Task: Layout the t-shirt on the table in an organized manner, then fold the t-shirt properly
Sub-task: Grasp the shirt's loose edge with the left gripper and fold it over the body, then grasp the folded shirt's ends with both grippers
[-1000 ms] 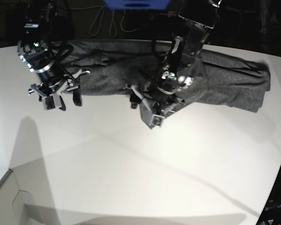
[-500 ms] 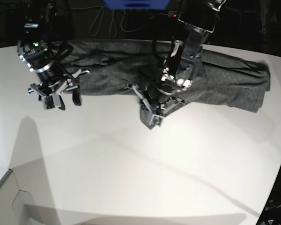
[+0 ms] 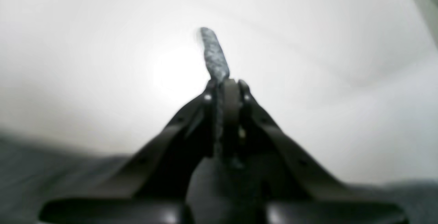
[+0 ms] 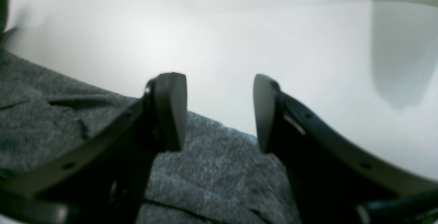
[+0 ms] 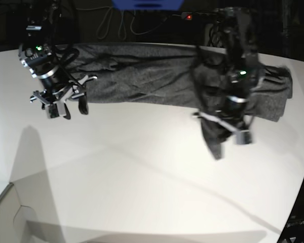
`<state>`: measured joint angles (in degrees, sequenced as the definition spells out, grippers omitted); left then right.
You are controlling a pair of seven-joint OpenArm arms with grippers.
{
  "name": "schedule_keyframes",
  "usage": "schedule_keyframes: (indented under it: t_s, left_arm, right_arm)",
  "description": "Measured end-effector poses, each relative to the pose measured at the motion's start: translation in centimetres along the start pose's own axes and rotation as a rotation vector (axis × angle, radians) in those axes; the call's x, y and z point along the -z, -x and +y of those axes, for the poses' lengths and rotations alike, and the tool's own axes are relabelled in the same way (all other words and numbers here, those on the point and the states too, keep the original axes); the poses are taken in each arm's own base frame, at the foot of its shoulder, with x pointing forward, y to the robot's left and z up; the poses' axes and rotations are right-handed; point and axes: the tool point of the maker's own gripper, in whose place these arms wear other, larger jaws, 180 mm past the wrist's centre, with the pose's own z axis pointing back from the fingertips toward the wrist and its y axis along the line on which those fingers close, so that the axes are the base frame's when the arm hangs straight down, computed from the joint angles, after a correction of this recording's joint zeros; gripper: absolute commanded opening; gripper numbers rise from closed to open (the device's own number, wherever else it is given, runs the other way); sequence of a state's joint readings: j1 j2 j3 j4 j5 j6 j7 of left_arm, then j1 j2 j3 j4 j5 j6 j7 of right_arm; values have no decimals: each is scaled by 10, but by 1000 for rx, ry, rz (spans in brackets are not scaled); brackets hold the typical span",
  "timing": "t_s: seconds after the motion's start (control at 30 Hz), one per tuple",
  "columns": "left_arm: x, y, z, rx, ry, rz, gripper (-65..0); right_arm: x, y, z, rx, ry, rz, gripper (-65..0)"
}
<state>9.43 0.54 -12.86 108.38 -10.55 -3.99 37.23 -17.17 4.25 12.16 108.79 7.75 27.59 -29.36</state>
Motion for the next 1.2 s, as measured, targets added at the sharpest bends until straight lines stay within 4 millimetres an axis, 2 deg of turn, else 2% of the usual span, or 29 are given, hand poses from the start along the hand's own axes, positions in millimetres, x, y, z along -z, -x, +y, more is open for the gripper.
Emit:
schedule_keyframes:
  t_s: [0.2,0.3,0.5,0.87,0.93,1.07,1.2]
  left_arm:
    - [-36,-11,95,-199,-103,-55,-648]
    - [-47,-4,136,-266,-157,-39,-648]
    - [-64,8,191,-357,-243,-37,-647]
    - [-59,66,207,-355,-179,95,-646]
    - [-60,64,211,-337,-177,92,-646]
    - [-52,52,205,-323,-137,61,-645]
    - [-58,51,219,-279,-182,74,-645]
  right_arm:
    - [1,-1,3,0,-6,-3,-333]
    - [1,-1,2,0,-5,-3,-334]
    - [1,-1,3,0,-6,-3,-334]
    - [1,-1,2,1,-6,-3,-335]
    - [1,-1,1,1,-3,-3,-335]
    - [0,0,1,2,-1,0,-335]
    - [0,0,1,1,-1,1,-335]
